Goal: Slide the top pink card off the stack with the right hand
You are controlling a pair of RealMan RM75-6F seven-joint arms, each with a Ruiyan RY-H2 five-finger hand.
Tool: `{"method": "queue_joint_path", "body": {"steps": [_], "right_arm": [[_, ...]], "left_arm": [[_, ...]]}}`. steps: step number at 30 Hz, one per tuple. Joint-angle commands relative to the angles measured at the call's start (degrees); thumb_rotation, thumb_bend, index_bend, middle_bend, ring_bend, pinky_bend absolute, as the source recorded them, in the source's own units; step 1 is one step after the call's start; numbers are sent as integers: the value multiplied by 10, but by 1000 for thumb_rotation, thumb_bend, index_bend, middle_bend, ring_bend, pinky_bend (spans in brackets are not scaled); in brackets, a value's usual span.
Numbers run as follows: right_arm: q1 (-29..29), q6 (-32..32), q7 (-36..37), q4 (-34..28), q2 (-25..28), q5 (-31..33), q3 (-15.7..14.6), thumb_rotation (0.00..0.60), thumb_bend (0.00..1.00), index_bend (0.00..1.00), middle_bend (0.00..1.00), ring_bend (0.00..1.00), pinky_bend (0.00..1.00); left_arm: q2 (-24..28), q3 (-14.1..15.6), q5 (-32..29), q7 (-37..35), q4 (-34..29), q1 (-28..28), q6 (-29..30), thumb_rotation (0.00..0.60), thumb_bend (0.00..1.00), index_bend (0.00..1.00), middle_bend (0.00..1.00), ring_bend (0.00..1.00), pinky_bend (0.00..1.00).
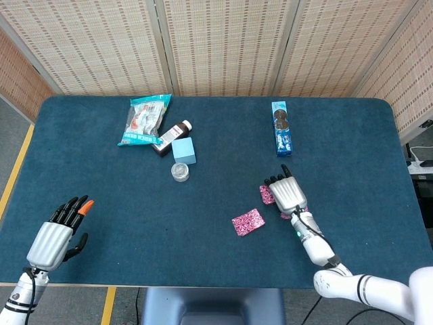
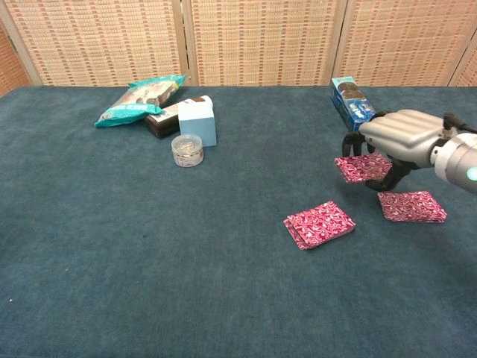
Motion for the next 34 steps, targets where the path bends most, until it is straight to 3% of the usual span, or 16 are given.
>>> {"method": "queue_joint_path", "body": {"steps": [1, 3, 7, 9, 15, 18, 21, 25, 29, 32, 34], "right_arm": [[29, -23, -21, 43, -40, 33, 15, 600, 266, 562, 452, 311, 78], [36, -31, -22, 62, -55, 43, 17, 600, 266, 439, 404, 299, 78], [44, -43, -18, 84, -70, 53, 14, 600, 266, 75, 149, 172, 64], [44, -42, -17, 80, -67, 50, 10, 600, 266, 1, 58, 118, 33], [33, -23, -9, 39, -36, 30, -6, 600, 265, 0, 0, 46, 0], [11, 11, -1, -18, 3, 8, -18, 600, 266, 0, 0, 25, 0], [-39, 84, 20, -110, 64, -39, -47, 600, 266, 0, 0, 2, 0], [-147, 234, 36, -212, 143, -120, -119, 600, 266, 0, 0, 0, 0], [-256, 369, 101, -188, 151, -188, -173, 600, 266, 0, 0, 0, 0], [-285, 386, 130, -163, 156, -203, -182, 600, 266, 0, 0, 0, 0], [-290, 393, 152, -159, 162, -214, -171, 600, 266, 0, 0, 0, 0]], "left_arm": [[0, -2, -3, -1, 1, 0, -1, 600, 487, 0, 0, 34, 175], [0, -3, -5, -2, 2, 0, -2, 600, 487, 0, 0, 34, 175], [-1, -4, -9, -4, 3, -2, -5, 600, 486, 0, 0, 34, 175], [-1, -4, -9, -4, 3, -2, -7, 600, 487, 0, 0, 34, 175], [-1, -2, -8, 0, 0, -2, -8, 600, 488, 0, 0, 34, 175], [1, -2, -6, -2, -1, 0, -2, 600, 486, 0, 0, 34, 175], [2, -4, -6, -7, 0, 2, 4, 600, 486, 0, 0, 34, 176], [-4, -7, -2, -13, 9, 2, 14, 600, 487, 0, 0, 33, 174], [-12, -11, -3, -13, 16, 5, 23, 600, 486, 0, 0, 6, 173], [-14, -11, -2, -10, 15, 5, 25, 600, 485, 0, 0, 0, 173], [-15, -11, 0, -6, 14, 5, 26, 600, 485, 0, 0, 0, 174]]}}
